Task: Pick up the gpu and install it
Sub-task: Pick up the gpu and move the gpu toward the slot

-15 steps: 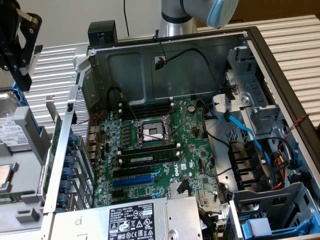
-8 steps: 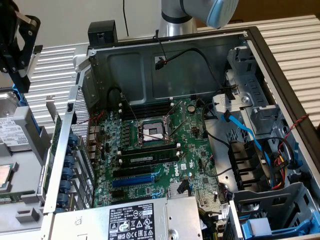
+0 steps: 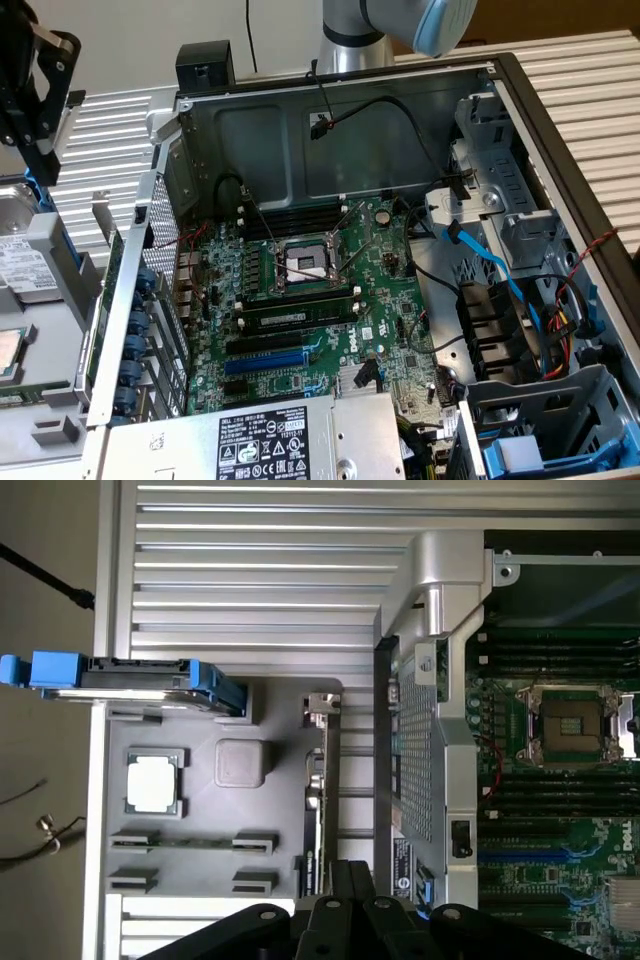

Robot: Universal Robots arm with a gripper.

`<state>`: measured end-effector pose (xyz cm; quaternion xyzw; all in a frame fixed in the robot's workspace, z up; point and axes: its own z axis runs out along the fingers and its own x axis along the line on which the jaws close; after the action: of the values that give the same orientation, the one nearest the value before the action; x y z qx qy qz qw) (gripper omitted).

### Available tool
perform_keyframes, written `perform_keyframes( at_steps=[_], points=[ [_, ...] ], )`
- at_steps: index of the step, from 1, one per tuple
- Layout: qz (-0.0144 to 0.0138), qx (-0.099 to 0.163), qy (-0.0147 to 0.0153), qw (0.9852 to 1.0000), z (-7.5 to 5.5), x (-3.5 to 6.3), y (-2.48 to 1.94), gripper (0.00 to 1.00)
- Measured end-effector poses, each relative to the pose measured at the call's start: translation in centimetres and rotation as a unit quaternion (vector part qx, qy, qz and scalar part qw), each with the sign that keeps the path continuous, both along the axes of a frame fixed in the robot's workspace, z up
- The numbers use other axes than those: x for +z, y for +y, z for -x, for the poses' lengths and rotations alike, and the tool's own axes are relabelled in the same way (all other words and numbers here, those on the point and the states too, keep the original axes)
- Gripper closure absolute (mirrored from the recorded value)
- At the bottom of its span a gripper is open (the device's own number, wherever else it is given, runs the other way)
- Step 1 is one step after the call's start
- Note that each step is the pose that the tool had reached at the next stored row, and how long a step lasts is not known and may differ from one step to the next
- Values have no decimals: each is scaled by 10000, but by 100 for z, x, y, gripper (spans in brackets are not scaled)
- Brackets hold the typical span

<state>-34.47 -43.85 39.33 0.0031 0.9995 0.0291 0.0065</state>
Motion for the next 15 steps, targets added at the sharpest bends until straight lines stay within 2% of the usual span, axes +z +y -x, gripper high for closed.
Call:
perform_keyframes(
  at_steps=[3,9,15],
  points=[
    [1,0,1,10000,4,-7,-7,89],
    [0,0,0,10000,79,-113,-52,89],
    [0,0,0,10000,141,-222,-177,89]
  ],
)
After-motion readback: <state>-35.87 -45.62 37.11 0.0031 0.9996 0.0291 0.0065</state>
